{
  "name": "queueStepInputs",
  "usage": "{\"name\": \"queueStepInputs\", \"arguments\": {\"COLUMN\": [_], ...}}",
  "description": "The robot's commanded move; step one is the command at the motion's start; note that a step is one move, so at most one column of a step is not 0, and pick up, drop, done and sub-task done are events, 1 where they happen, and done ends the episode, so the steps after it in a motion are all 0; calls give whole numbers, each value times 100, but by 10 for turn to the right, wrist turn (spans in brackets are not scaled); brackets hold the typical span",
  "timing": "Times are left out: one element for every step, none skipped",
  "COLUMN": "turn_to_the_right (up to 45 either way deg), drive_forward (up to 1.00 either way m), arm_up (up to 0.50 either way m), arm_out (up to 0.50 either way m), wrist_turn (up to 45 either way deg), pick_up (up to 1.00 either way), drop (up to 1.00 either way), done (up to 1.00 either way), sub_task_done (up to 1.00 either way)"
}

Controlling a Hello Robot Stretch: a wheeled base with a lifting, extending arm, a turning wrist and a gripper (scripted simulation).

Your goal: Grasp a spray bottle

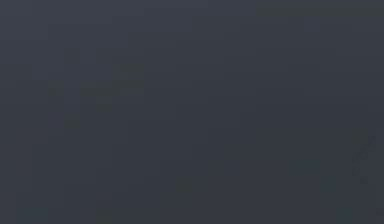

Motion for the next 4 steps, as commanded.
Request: {"name": "queueStepInputs", "arguments": {"turn_to_the_right": [0,0,0,0], "drive_forward": [0,0,0,0], "arm_up": [50,38,0,0], "arm_out": [0,0,18,0], "wrist_turn": [0,0,0,450], "pick_up": [0,0,0,0], "drop": [0,0,0,0], "done": [0,0,0,0], "sub_task_done": [0,0,0,0]}}
